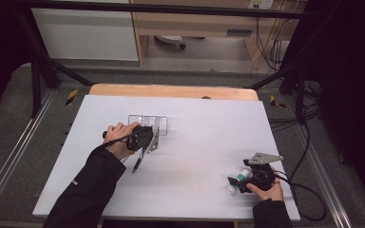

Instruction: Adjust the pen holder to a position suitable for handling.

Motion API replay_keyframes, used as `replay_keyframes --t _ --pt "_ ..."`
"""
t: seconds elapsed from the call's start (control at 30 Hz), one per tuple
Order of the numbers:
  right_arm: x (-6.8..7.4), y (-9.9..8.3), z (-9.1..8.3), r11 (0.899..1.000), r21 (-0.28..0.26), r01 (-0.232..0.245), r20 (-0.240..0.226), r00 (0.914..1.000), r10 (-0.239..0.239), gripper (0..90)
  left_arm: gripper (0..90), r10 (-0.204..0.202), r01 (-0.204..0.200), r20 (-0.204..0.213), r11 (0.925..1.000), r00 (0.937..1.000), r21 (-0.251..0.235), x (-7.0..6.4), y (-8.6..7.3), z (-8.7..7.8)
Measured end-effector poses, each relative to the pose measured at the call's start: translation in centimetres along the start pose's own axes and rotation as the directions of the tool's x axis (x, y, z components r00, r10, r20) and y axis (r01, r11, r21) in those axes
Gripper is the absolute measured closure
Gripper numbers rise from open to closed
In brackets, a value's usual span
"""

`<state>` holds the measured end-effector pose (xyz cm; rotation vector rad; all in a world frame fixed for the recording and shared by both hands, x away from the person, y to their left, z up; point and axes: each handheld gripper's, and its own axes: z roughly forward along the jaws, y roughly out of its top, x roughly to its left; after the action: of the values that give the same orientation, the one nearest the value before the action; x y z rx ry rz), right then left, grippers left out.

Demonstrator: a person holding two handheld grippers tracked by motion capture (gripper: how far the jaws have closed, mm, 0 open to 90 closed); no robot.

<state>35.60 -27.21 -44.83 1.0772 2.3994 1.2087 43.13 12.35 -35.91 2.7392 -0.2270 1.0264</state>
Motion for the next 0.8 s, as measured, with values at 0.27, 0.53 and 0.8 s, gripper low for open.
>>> replay_keyframes --t 0.27,0.53,0.8 --pt "0.0 0.0 -0.1 1.0 -0.005 -0.002 0.0 1.0 0.002 0.5 87.9 -0.008 0.008 0.039 0.9999 0.9992 -0.006 0.1 2.7 0.7" --pt "0.1 0.1 -0.1 1.0 -0.007 0.0 -0.001 1.0 0.0 0.5 87.8 -0.02 0.02 0.076 0.9998 0.9969 -0.001 -0.2 4.1 1.7" --pt "0.0 0.1 -0.1 1.0 -0.007 0.001 -0.001 1.0 -0.001 0.5 87.9 -0.025 0.024 0.103 0.9997 0.9944 0.008 -0.4 5.2 2.2"
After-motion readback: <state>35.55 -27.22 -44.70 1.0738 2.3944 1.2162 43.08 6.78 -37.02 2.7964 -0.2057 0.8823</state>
